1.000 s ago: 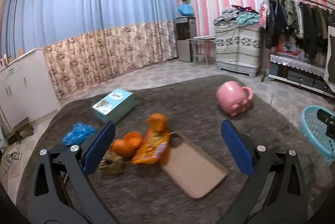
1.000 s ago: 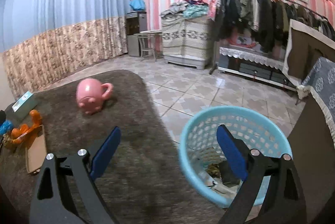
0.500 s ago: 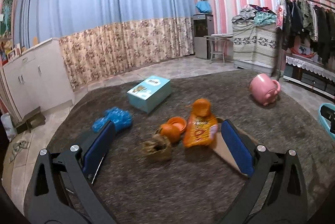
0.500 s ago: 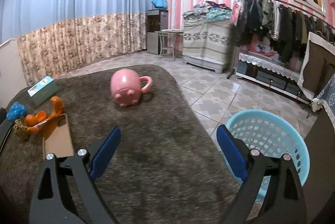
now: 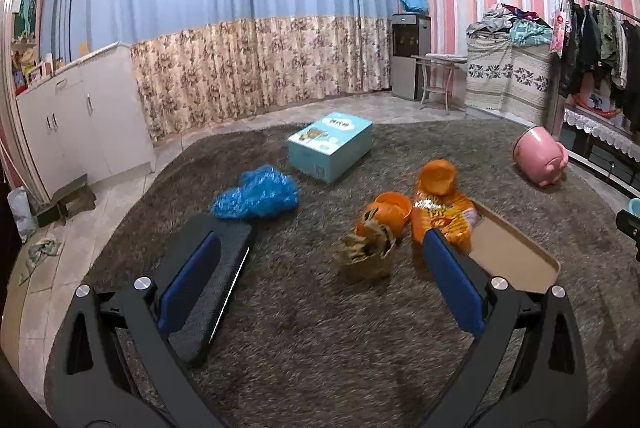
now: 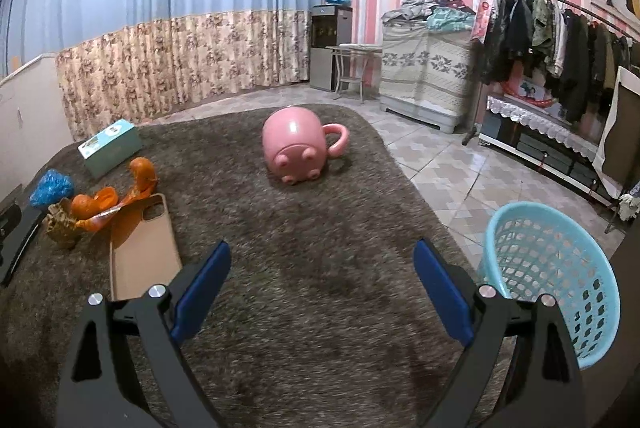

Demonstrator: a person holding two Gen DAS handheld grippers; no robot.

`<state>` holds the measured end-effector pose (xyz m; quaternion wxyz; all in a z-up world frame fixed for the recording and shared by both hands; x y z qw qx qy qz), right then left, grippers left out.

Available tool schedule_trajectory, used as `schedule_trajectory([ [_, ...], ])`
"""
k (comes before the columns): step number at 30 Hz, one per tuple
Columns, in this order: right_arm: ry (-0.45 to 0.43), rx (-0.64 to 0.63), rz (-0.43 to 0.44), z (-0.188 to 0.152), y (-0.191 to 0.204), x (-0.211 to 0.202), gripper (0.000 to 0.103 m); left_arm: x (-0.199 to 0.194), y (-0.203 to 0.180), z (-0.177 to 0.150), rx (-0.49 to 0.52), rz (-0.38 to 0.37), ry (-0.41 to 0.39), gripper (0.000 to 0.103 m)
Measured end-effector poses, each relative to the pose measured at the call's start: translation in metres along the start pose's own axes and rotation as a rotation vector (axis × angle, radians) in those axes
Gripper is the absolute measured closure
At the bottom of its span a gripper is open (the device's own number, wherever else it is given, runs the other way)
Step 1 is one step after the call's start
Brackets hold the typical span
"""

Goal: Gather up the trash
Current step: 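Move the left tool back to the rug and grasp the brown paper bag, then grasp the orange printed snack bag with the right tool while the left tool lifts the paper bag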

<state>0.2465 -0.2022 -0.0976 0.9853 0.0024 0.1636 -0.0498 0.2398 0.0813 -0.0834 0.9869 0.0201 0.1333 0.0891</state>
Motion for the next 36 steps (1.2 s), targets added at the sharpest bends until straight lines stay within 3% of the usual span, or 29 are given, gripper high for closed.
schedule_trajectory([
  [10, 0.035, -0.021, 0.024, -0.013, 0.015, 0.012, 0.012, 0.014, 0.003, -0.021, -0.021, -0.025, 0.078, 0.005],
  [19, 0.054, -0.028, 0.025, -0.019, 0.021, 0.018, 0.012, 0.050, -0.009, -0.033, -0.040, -0.050, 0.168, 0.006],
  [24, 0.053, -0.047, 0.027, -0.018, 0.027, 0.019, 0.012, 0.069, -0.018, -0.040, -0.078, -0.117, 0.229, 0.019],
  [26, 0.052, -0.054, 0.029, -0.018, 0.029, 0.019, 0.012, 0.075, -0.022, -0.045, -0.092, -0.146, 0.259, 0.041],
  [28, 0.052, -0.063, 0.033, -0.019, 0.032, 0.019, 0.012, 0.075, -0.026, -0.047, -0.096, -0.177, 0.269, 0.055],
  [33, 0.055, -0.087, 0.043, -0.020, 0.038, 0.017, 0.012, 0.058, -0.027, -0.036, -0.056, -0.166, 0.201, 0.061],
  [36, 0.046, -0.099, 0.070, -0.016, 0.048, 0.012, 0.012, 0.040, -0.011, -0.025, 0.006, -0.108, 0.119, 0.061],
])
Point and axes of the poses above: each gripper's, at about its wrist camera, not at the fingertips, and x roughly the way its jaws point, y to its left, z to its top, the point moved 8 cm from there along x, roughly the way its jaws point, and after that the axes turned 13 degrees about -y, right-handed, at the moved point
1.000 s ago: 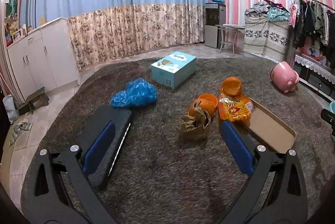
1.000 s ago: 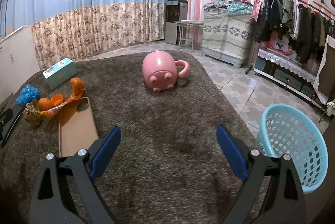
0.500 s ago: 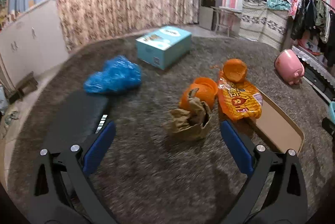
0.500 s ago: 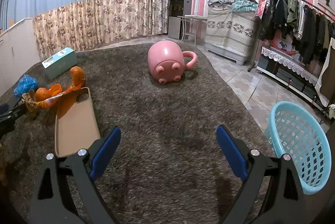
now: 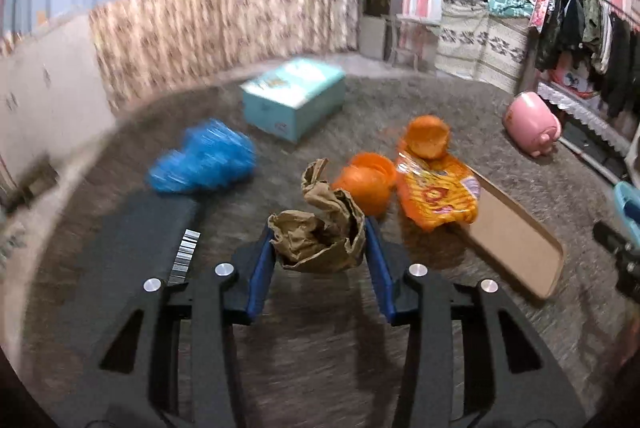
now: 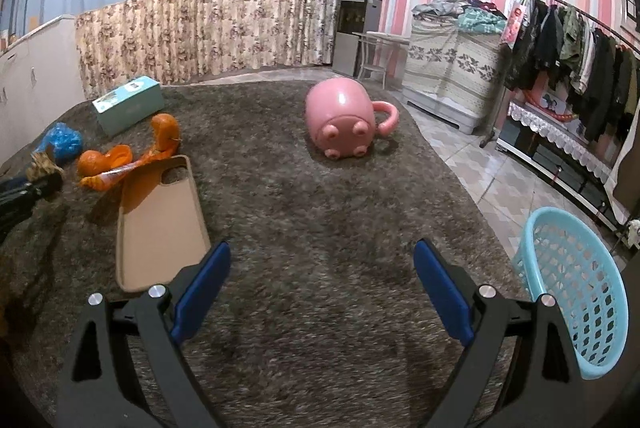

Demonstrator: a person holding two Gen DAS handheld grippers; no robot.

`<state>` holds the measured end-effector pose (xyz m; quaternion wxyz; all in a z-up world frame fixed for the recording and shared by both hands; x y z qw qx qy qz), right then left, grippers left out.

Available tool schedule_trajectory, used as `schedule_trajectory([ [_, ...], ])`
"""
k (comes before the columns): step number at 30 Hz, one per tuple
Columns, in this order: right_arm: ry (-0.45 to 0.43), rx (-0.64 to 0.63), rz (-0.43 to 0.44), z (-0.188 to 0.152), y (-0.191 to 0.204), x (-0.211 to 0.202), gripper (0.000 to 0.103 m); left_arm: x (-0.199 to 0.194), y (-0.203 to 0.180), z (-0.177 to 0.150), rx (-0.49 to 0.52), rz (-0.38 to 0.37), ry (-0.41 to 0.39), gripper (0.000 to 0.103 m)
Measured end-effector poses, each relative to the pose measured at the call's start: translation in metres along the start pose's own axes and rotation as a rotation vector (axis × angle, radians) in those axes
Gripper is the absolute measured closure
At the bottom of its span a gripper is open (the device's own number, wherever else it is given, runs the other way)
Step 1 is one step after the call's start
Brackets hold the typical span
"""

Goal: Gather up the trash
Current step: 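Grasp the orange printed snack bag with the right tool while the left tool lifts the paper bag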

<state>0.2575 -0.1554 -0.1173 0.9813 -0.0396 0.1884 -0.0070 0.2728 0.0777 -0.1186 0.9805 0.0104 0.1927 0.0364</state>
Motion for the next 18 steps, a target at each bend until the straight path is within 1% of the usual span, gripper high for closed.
schedule_trajectory([
  [2, -0.002, -0.009, 0.024, 0.002, 0.007, -0.003, 0.012, -0.010, 0.013, 0.003, 0.019, 0.036, -0.033, 0.061],
  [3, -0.003, -0.012, 0.047, 0.004, 0.013, -0.005, 0.012, -0.015, 0.023, 0.004, 0.010, 0.047, -0.048, 0.061],
  [4, 0.002, -0.011, 0.067, 0.006, 0.019, -0.005, 0.012, -0.017, 0.036, 0.005, -0.002, 0.051, -0.058, 0.061],
  [8, -0.006, -0.011, 0.122, 0.018, 0.042, -0.003, 0.012, -0.018, 0.066, 0.011, 0.009, 0.131, -0.086, 0.061],
  [11, -0.008, -0.010, 0.157, 0.028, 0.062, 0.001, 0.012, -0.017, 0.073, 0.003, -0.021, 0.140, -0.097, 0.061],
  [13, 0.000, -0.017, 0.178, 0.035, 0.077, 0.009, 0.012, -0.015, 0.072, 0.001, -0.010, 0.159, -0.093, 0.061],
  [15, 0.006, -0.015, 0.198, 0.043, 0.090, 0.017, 0.012, -0.018, 0.072, 0.003, -0.005, 0.157, -0.112, 0.061],
  [18, 0.029, -0.004, 0.233, 0.048, 0.110, 0.032, 0.012, -0.014, 0.075, 0.001, -0.026, 0.151, -0.091, 0.061],
])
Point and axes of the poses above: each gripper's, at about its wrist camera, not at the fingertips, and x roughly the way its jaws point, y to its left, z to its top, the point moved 8 cm from there along x, roughly the way its jaws point, and after that the axes turned 13 degrees about -y, right-handed, at the moved point
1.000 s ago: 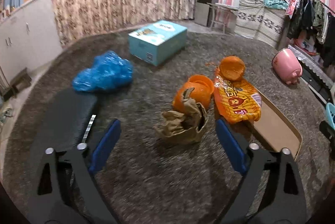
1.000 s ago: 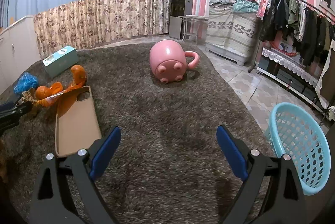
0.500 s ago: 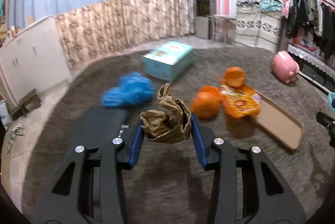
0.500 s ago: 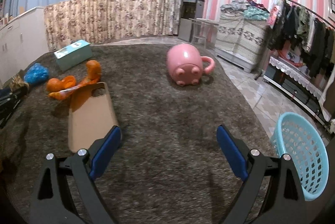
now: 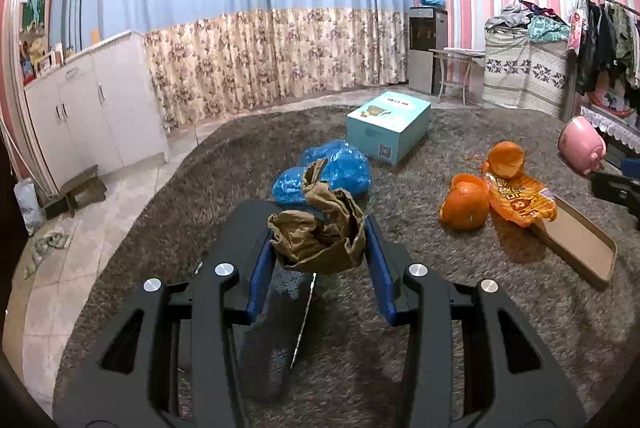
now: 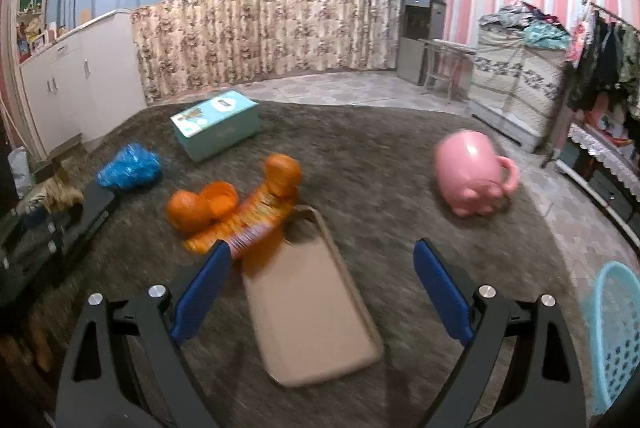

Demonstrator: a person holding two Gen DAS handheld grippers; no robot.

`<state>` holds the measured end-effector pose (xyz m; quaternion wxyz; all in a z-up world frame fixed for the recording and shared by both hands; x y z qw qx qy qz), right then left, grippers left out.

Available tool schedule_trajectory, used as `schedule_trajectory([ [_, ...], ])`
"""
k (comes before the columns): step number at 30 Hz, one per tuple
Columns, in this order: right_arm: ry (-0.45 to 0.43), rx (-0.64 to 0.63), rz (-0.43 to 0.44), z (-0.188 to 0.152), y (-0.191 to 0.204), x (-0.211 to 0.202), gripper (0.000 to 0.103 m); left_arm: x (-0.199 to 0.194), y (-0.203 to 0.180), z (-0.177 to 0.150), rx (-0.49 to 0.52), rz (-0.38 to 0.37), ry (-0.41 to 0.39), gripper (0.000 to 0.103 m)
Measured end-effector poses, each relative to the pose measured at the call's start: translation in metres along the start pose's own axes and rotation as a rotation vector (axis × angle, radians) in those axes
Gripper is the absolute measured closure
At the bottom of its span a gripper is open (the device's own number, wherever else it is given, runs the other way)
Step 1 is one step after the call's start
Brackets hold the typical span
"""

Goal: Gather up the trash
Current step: 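Grasp the orange printed snack bag with the right tool while the left tool lifts the paper bag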

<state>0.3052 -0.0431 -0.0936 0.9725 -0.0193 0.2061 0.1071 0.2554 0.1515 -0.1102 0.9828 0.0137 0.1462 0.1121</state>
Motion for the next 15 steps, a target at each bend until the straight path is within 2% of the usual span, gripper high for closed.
schedule_trajectory([
  [5, 0.083, 0.049, 0.058, -0.011, 0.022, 0.033, 0.014, 0.003, 0.008, -0.004, -0.043, 0.001, 0.012, 0.061],
  [6, 0.101, 0.041, 0.064, -0.015, 0.026, 0.039, 0.016, 0.003, 0.008, -0.004, -0.044, -0.001, 0.012, 0.061],
  [8, 0.128, 0.023, 0.066, -0.022, 0.031, 0.047, 0.027, 0.004, 0.009, -0.004, -0.042, -0.002, 0.012, 0.061],
  [10, 0.171, 0.051, 0.095, -0.031, 0.033, 0.055, 0.047, 0.004, 0.009, -0.005, -0.042, -0.003, 0.013, 0.061],
  [11, 0.180, 0.061, 0.106, -0.034, 0.034, 0.056, 0.051, 0.004, 0.009, -0.005, -0.043, -0.002, 0.014, 0.061],
  [13, 0.181, 0.048, 0.120, -0.039, 0.037, 0.056, 0.068, 0.004, 0.009, -0.005, -0.045, -0.002, 0.014, 0.061],
  [15, 0.167, 0.018, 0.122, -0.039, 0.041, 0.054, 0.079, 0.005, 0.009, -0.006, -0.045, -0.003, 0.015, 0.061],
])
Point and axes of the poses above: each gripper's, at about its wrist camera, not at the fingertips, and x roughly the way its jaws point, y to its left, z to its top, the point moved 8 cm from there along x, roughly the way its jaws point, and after that the axes turned 13 degrees about -y, right-handed, at the moved point
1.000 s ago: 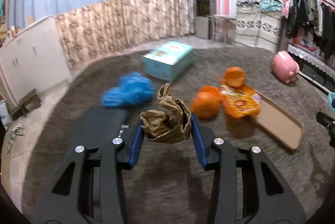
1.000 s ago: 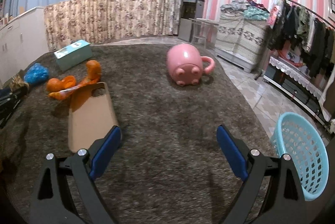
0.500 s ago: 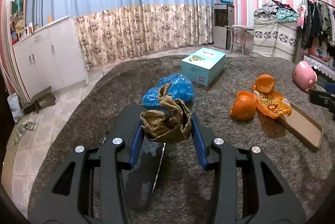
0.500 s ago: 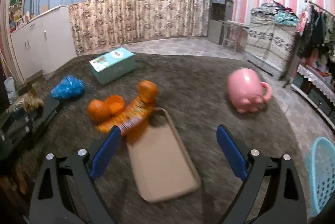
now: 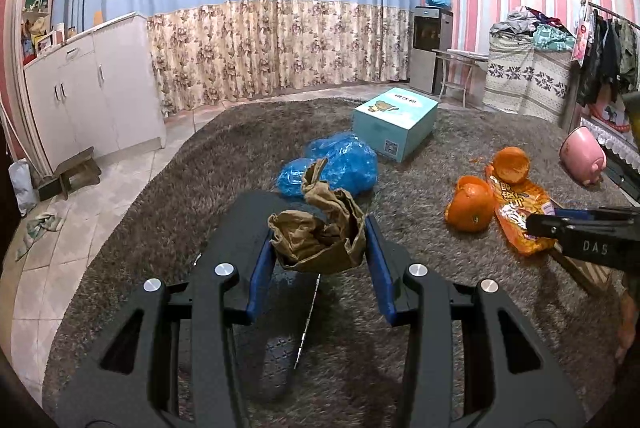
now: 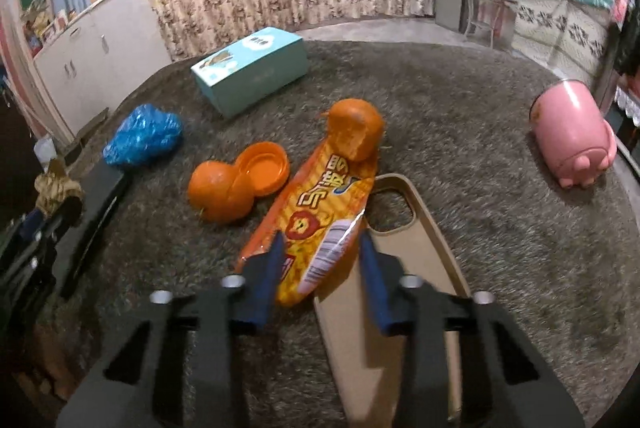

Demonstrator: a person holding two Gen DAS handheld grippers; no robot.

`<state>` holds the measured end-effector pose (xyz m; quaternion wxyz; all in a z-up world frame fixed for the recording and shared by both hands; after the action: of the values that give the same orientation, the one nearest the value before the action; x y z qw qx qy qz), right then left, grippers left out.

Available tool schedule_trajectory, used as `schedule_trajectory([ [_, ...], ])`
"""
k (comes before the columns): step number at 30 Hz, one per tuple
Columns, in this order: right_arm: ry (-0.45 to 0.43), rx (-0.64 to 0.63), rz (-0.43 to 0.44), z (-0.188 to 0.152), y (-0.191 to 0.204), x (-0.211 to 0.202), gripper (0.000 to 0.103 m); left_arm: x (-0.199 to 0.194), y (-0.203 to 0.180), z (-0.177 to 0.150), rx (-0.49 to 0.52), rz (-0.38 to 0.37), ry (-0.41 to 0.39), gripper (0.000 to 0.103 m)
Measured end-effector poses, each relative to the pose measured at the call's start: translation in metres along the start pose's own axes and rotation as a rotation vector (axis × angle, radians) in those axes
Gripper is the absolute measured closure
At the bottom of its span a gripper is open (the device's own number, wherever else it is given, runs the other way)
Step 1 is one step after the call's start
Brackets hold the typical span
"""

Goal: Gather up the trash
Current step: 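Grasp the orange printed snack bag with the right tool while the left tool lifts the paper bag, then carry the paper bag and snack bag over the basket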

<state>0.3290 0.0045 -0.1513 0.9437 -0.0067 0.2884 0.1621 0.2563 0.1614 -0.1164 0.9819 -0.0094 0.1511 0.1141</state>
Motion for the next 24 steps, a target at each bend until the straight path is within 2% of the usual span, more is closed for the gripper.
schedule_trajectory([
  [2, -0.023, -0.021, 0.003, 0.001, 0.001, -0.007, 0.085, 0.000, 0.000, 0.000, 0.001, 0.000, -0.001, 0.061],
  [3, -0.039, -0.026, 0.005, 0.003, 0.002, -0.011, 0.092, 0.000, 0.000, 0.000, 0.001, 0.001, 0.000, 0.061],
  [6, -0.072, -0.018, 0.031, 0.010, -0.001, -0.026, 0.100, 0.000, -0.001, 0.000, 0.002, 0.001, 0.000, 0.061],
  [10, -0.116, -0.029, 0.022, 0.016, -0.010, -0.050, 0.101, 0.001, -0.001, -0.001, 0.000, 0.002, 0.004, 0.061],
  [15, -0.160, -0.003, -0.016, 0.014, -0.040, -0.092, 0.101, 0.004, -0.007, -0.003, 0.023, -0.001, 0.010, 0.061],
  [18, -0.185, 0.023, -0.053, 0.010, -0.064, -0.121, 0.101, -0.006, -0.017, 0.005, 0.070, 0.007, -0.025, 0.061],
  [24, -0.228, 0.074, -0.140, -0.001, -0.109, -0.164, 0.101, -0.033, -0.062, 0.026, 0.051, -0.107, -0.046, 0.061],
])
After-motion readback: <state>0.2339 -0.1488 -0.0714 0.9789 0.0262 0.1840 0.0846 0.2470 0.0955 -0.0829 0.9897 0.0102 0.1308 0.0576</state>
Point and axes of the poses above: each gripper's, at about its wrist camera, not at the fingertips, and x roughly the way its jaws point, y to its left, z to its top, the point moved 8 cm from there along x, roughly the way its jaws point, and after that the axes turned 13 degrees about -y, right-handed, at the moved point
